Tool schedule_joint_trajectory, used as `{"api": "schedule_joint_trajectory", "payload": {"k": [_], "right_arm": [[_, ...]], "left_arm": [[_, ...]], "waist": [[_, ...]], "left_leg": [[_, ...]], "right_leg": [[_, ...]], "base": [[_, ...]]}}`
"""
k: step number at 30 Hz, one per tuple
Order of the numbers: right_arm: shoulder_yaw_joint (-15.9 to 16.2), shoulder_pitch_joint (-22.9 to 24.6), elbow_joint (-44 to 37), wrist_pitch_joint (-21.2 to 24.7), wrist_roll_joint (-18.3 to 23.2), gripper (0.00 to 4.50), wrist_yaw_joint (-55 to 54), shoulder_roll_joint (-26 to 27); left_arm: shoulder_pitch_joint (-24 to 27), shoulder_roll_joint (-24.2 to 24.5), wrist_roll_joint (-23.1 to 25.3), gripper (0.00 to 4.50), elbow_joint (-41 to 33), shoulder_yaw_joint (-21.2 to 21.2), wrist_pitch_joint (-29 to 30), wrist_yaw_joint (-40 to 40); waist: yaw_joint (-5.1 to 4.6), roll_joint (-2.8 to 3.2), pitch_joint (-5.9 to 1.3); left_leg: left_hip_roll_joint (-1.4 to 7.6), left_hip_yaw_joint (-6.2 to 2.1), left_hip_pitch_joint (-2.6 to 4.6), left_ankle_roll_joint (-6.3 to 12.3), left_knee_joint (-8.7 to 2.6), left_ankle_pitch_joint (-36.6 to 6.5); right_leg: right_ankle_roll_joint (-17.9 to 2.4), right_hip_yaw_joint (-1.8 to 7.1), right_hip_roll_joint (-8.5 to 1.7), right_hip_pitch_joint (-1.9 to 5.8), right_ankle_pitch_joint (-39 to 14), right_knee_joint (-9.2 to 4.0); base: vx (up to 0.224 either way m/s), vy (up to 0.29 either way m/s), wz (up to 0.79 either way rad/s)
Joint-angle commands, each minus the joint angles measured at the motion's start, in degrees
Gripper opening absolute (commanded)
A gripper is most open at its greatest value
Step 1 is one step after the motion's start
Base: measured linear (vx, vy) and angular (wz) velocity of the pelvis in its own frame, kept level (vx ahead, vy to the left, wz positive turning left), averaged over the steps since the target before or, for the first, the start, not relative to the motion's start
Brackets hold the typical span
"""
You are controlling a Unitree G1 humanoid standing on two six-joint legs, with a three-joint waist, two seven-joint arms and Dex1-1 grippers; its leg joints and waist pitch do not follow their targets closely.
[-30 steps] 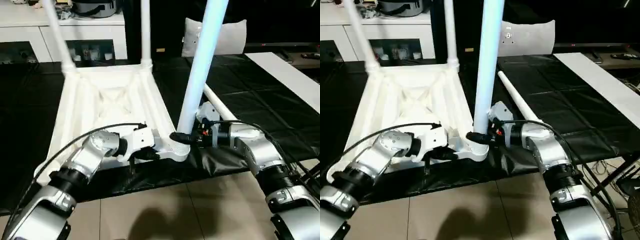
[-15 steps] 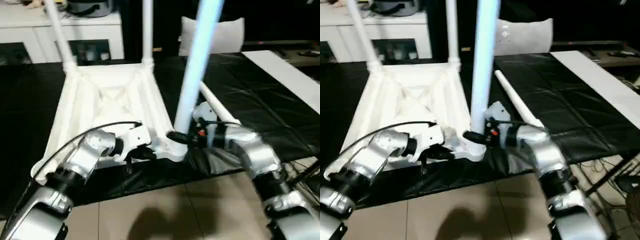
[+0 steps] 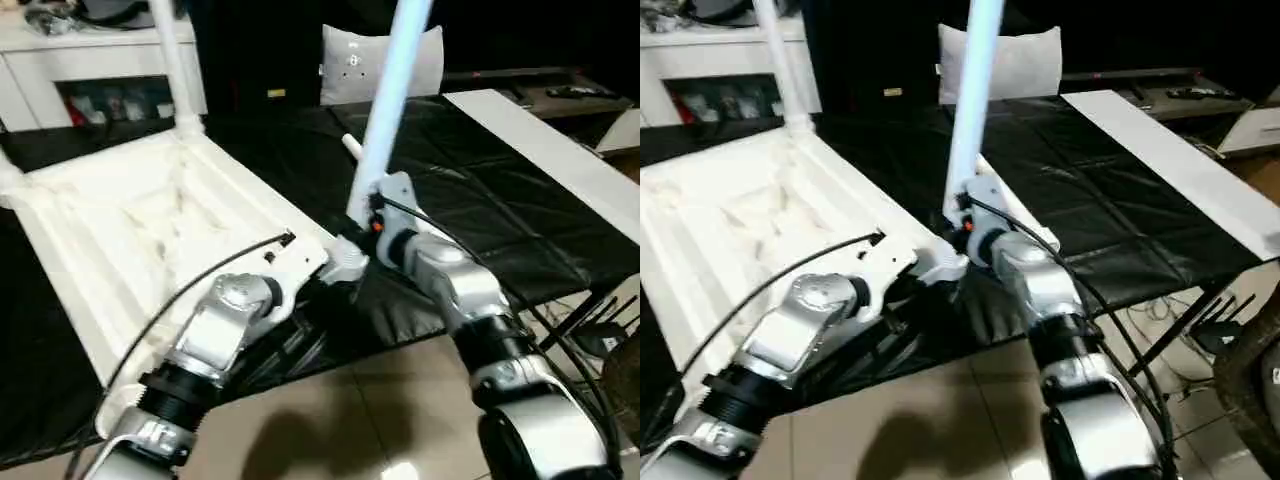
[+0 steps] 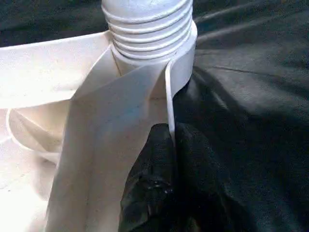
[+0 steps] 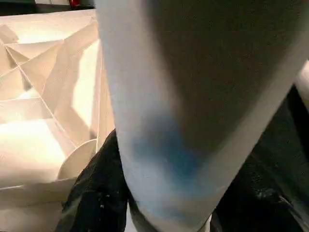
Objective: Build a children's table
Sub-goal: Rotate leg to tighten
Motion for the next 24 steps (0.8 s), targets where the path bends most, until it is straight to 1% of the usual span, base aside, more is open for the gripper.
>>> {"api": "schedule_joint_trajectory", "payload": {"k": [1,2,3,4,5,6,7,8,9,10,11,12,13,14,15,16,17,18,19,20,21,23,24], "right_arm": [[1.19,1.96,7.06,3.91,-1.79,1.86,-0.90,0.50],[1.13,1.79,7.45,3.43,-1.76,1.86,-0.81,0.49],[0.90,1.46,8.35,2.51,-1.49,2.21,-0.59,0.38],[0.74,1.30,8.78,2.12,-1.37,2.21,-0.62,0.32],[0.45,1.08,9.37,1.56,-1.27,2.21,-0.82,0.23],[0.18,0.94,9.83,0.99,-1.14,2.45,-0.72,0.02],[-0.02,0.80,10.24,0.52,-1.04,2.61,-0.47,-0.18],[0.01,0.84,10.31,-0.16,-1.09,2.63,0.00,-0.50],[0.06,0.86,10.54,-1.58,-1.43,2.67,1.06,-1.04],[0.06,0.86,10.54,-1.58,-1.43,2.77,1.06,-1.04],[0.10,0.91,10.50,-1.87,-1.50,2.77,1.32,-1.17],[0.18,1.22,10.12,-2.97,-1.60,2.95,2.28,-1.68],[0.20,1.55,9.59,-3.61,-1.48,3.09,3.14,-2.12],[0.19,1.99,8.90,-4.21,-1.03,3.09,4.84,-2.88],[0.19,1.99,8.90,-4.21,-1.03,3.25,4.84,-2.88],[0.30,2.32,8.38,-4.52,-0.91,3.25,5.73,-3.37],[0.54,2.78,7.61,-4.92,-0.86,3.39,6.92,-4.06],[0.69,3.07,7.20,-5.37,-0.82,3.49,7.90,-4.57],[0.84,3.52,6.47,-5.73,-0.65,3.54,9.11,-5.09],[1.07,4.28,5.26,-6.46,-0.37,3.59,11.12,-5.89],[1.34,5.29,3.59,-7.44,0.10,3.76,13.64,-6.79],[1.39,6.35,1.79,-8.14,0.74,3.94,16.10,-7.78],[1.31,8.43,-1.97,-9.55,2.33,3.98,21.53,-10.22]], "left_arm": [[0.76,0.41,0.58,0.00,-2.85,-2.69,0.84,-1.53],[0.81,0.84,0.82,0.00,-2.81,-2.84,0.44,-1.78],[0.93,1.31,1.08,0.00,-2.60,-2.99,-0.29,-2.26],[0.98,1.41,1.07,0.00,-2.54,-3.01,-0.47,-2.39],[0.99,1.46,0.89,0.00,-2.50,-2.99,-0.61,-2.47],[0.92,1.51,0.62,0.00,-2.36,-2.88,-0.99,-2.62],[0.84,1.59,0.42,0.00,-2.24,-2.75,-1.28,-2.74],[0.65,1.74,0.32,0.00,-1.86,-2.59,-1.72,-2.87],[0.32,2.20,0.00,0.00,-1.40,-2.52,-2.03,-2.86],[0.32,2.20,0.00,0.00,-1.40,-2.52,-2.03,-2.86],[0.24,2.29,-0.05,0.00,-1.27,-2.49,-2.09,-2.85],[-0.02,2.59,-0.12,0.00,-0.76,-2.37,-2.43,-2.84],[-0.24,2.77,-0.13,0.00,-0.32,-2.22,-2.72,-2.83],[-0.57,3.06,-0.24,0.00,0.28,-1.96,-3.15,-2.90],[-0.57,3.06,-0.24,0.00,0.28,-1.96,-3.15,-2.90],[-0.69,3.20,-0.29,0.00,0.54,-1.83,-3.36,-2.96],[-0.82,3.40,-0.34,0.00,0.90,-1.68,-3.68,-3.06],[-0.91,3.56,-0.40,0.00,1.18,-1.58,-3.97,-3.15],[-0.96,3.72,-0.46,0.00,1.42,-1.46,-4.23,-3.26],[-1.07,4.02,-0.61,0.00,1.87,-1.34,-4.69,-3.42],[-1.16,4.40,-0.74,0.00,2.40,-1.30,-5.38,-3.78],[-1.31,4.81,-0.95,0.00,3.19,-1.26,-6.16,-4.21],[-1.66,6.08,-1.10,0.00,5.42,-1.81,-9.67,-6.26]], "waist": [[0.48,0.68,-2.34],[0.53,0.70,-2.31],[0.54,0.85,-2.33],[0.55,0.81,-2.33],[0.52,0.92,-2.35],[0.49,0.91,-2.28],[0.56,1.08,-2.26],[0.55,1.21,-2.27],[0.74,1.28,-2.38],[0.86,1.22,-2.46],[1.15,1.18,-2.46],[1.18,1.05,-2.53],[1.34,1.31,-2.55],[1.44,1.31,-2.60],[1.52,1.34,-2.64],[1.68,1.27,-2.76],[1.81,1.28,-2.87],[2.07,1.18,-3.02],[2.33,1.21,-3.05],[2.42,1.13,-3.03],[2.68,1.06,-3.13],[2.84,0.96,-3.17],[2.82,0.98,-2.91]], "left_leg": [[2.34,-0.85,-0.77,-0.01,-4.57,-13.56],[2.34,-0.66,-0.43,0.23,-4.39,-13.27],[2.36,-0.61,-0.34,0.22,-4.37,-12.99],[2.35,-0.57,-0.35,0.17,-4.35,-12.94],[2.37,-0.58,-0.34,0.02,-4.36,-12.97],[2.43,-0.58,-0.34,-0.21,-4.41,-13.26],[2.48,-0.50,-0.16,-0.51,-4.37,-13.74],[2.48,-0.57,-0.22,-0.66,-4.40,-13.84],[2.50,-0.48,-0.03,-0.81,-4.29,-13.99],[2.49,-0.43,-0.07,-0.76,-4.22,-13.53],[2.56,-0.31,-0.09,-0.68,-4.19,-13.27],[2.48,-0.41,-0.24,-0.41,-4.22,-11.71],[2.51,-0.28,-0.10,-0.03,-4.05,-10.28],[2.47,-0.21,-0.21,0.26,-3.93,-8.92],[2.47,-0.18,-0.15,0.43,-3.86,-8.37],[2.45,-0.09,-0.14,0.80,-3.67,-6.99],[2.42,-0.05,-0.14,1.03,-3.56,-6.21],[2.37,-0.02,-0.20,1.64,-3.35,-4.33],[2.27,0.06,-0.17,2.26,-3.22,-3.06],[2.26,0.12,-0.22,2.58,-3.17,-3.04],[2.18,0.14,-0.31,3.01,-3.03,-2.64],[2.20,0.09,-0.46,3.81,-2.96,-2.27],[2.13,0.14,-0.48,4.08,-3.01,-3.60]], "right_leg": [[-10.18,3.29,-3.73,2.13,-13.02,-4.28],[-10.40,3.36,-3.75,1.95,-12.62,-4.43],[-10.69,3.38,-3.70,1.99,-12.27,-4.39],[-10.77,3.37,-3.65,2.02,-12.16,-4.39],[-10.95,3.38,-3.67,2.05,-12.10,-4.31],[-11.15,3.35,-3.67,2.07,-12.46,-4.37],[-11.19,3.39,-3.58,1.96,-12.42,-4.45],[-11.22,3.38,-3.54,2.07,-12.35,-4.33],[-11.61,3.40,-3.53,2.02,-12.13,-4.37],[-11.88,3.41,-3.53,2.09,-11.37,-4.31],[-11.89,3.47,-3.73,2.06,-10.69,-4.33],[-12.09,3.38,-3.46,2.45,-9.16,-3.88],[-12.50,3.44,-3.45,2.33,-7.23,-3.72],[-12.98,3.42,-3.42,2.54,-5.33,-3.56],[-13.21,3.42,-3.36,2.56,-4.42,-3.47],[-13.84,3.46,-3.34,2.67,-2.16,-3.21],[-14.19,3.48,-3.36,2.77,-0.81,-3.03],[-14.77,3.48,-3.33,2.91,2.17,-2.68],[-15.28,3.43,-3.21,2.91,4.04,-2.52],[-15.43,3.44,-3.23,2.94,4.41,-2.50],[-15.64,3.48,-3.25,3.05,5.13,-2.37],[-15.36,3.41,-3.18,3.16,5.90,-2.24],[-15.10,3.34,-3.11,3.01,4.08,-2.54]], "base": [[0.000,0.000,0.00],[0.000,0.000,0.00],[0.000,0.000,0.00],[0.000,0.000,0.00],[0.000,0.000,0.00],[0.000,0.000,0.00],[0.000,0.000,0.00],[0.000,0.000,0.00],[0.000,0.000,0.00],[0.000,0.000,0.00],[0.000,0.000,0.00],[0.000,0.000,0.00],[0.000,0.000,0.00],[0.000,0.000,0.00],[0.000,0.000,0.00],[0.000,0.000,0.00],[0.000,0.000,0.00],[0.000,0.000,0.00],[0.000,0.000,0.00],[0.000,0.000,0.00],[0.000,0.000,0.00],[0.000,0.000,0.00],[0.000,0.000,0.00]]}}
